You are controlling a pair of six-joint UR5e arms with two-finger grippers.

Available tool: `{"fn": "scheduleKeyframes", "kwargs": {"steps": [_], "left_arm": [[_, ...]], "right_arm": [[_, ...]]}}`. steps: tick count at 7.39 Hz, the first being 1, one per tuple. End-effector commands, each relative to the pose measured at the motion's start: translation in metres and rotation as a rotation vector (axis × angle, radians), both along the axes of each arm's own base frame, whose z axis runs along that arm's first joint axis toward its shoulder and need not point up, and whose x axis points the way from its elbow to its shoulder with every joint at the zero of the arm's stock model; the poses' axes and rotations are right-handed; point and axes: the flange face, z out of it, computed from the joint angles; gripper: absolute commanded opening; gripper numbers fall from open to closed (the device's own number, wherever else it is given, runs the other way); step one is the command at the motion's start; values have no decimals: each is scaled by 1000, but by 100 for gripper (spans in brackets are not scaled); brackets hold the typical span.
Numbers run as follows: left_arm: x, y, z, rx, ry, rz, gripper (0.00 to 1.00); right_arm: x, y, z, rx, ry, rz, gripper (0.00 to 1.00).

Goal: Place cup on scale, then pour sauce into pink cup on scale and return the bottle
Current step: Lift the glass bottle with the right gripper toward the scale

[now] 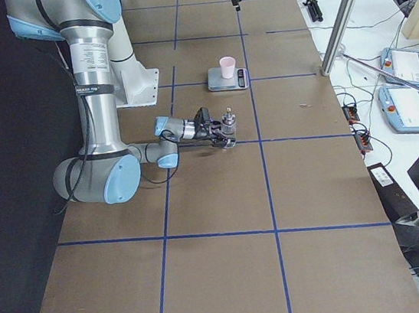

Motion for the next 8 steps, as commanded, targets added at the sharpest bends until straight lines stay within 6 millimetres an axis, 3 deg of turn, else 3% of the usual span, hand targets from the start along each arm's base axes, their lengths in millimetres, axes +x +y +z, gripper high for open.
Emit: {"fn": "scheduleKeyframes", "kwargs": {"steps": [1,2,3,4,5,6,7,8], "left_arm": [[0,0,0,0,-1,0,91],[0,0,1,0,-3,0,91],[-2,-1,2,0,-4,0,91],[-2,-2,4,11,-13,11,91],[-10,-3,18,1,-26,7,91],[-22,-9,24,33,-50,22,91],[-29,-11,29,34,-59,22,91],[-30,-12,30,34,-60,20,91]], "right_arm": [[12,-7,-34,20,-62,18,0],[14,-11,-42,22,-69,18,0],[-1,-20,-63,36,-52,20,0],[-28,-33,-94,38,23,25,0],[-43,-36,-105,34,103,15,0],[-57,-40,-132,62,151,-3,0],[-82,-48,-177,58,141,-17,0],[-92,-48,-194,46,115,-62,0]]}}
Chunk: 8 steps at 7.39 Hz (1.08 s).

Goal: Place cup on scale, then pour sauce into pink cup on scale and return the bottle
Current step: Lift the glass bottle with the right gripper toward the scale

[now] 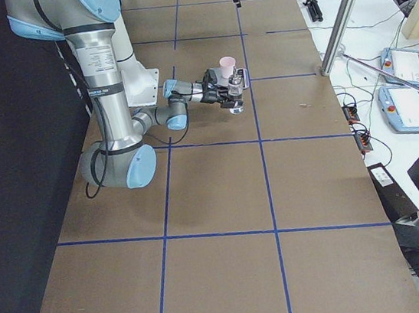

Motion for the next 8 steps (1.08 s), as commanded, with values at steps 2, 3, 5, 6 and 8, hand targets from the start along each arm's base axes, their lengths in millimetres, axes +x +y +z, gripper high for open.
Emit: {"fn": "scheduleKeyframes", "kwargs": {"steps": [2,3,5,6,8], "left_arm": [[-6,-1,2,4,-4,1,91],[-5,0,2,4,-4,3,91],[-6,-1,2,5,-5,0,91],[-6,0,1,5,-3,1,91],[-7,0,1,5,-3,-1,91]], "right_arm": [[-25,-11,-57,-15,2,-34,0],[-26,-16,-62,-23,21,-25,0],[-27,-16,-68,-22,12,-25,0],[-28,-17,-72,-20,6,-25,0],[-35,-16,-82,-27,26,-29,0]]}}
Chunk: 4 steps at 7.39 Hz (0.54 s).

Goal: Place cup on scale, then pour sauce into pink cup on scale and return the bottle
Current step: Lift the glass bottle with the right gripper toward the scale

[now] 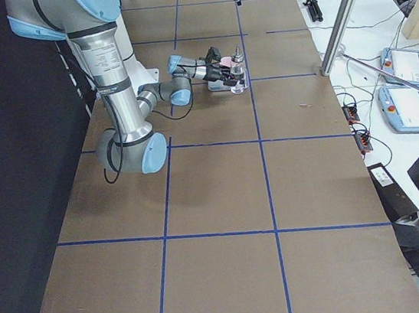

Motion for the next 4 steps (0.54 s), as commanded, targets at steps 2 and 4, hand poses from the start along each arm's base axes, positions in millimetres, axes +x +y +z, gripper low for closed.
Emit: {"fn": "scheduleKeyframes", "kwargs": {"steps": [2,4], "left_arm": [[-4,-1,2,1,-3,0,91],[-23,-7,16,44,-43,28,91]], "right_arm": [[-10,-1,-19,-7,17,-6,0],[-11,5,-16,1,61,-26,0]]}}
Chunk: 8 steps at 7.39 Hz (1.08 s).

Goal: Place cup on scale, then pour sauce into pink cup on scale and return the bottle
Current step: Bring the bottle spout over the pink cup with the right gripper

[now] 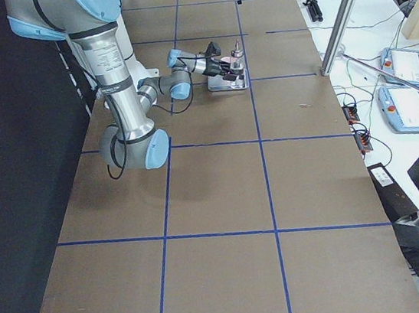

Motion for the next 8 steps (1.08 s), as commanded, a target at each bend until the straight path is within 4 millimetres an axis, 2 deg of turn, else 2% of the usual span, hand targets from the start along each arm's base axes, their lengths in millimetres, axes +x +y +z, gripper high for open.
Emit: {"fn": "scheduleKeyframes", "kwargs": {"steps": [1,3,4,6,8], "left_arm": [[-28,-7,21,32,-47,18,91],[-50,-8,37,40,-64,45,91],[-65,-9,49,54,-80,76,91],[-100,-7,79,68,-105,118,91],[-119,-7,91,83,-126,127,91]], "right_arm": [[-6,3,2,1,93,-9,0],[-12,2,13,-9,308,-6,0],[-13,-1,3,32,459,4,0],[-16,-2,6,57,652,2,0],[-21,-2,-6,68,684,-11,0]]}}
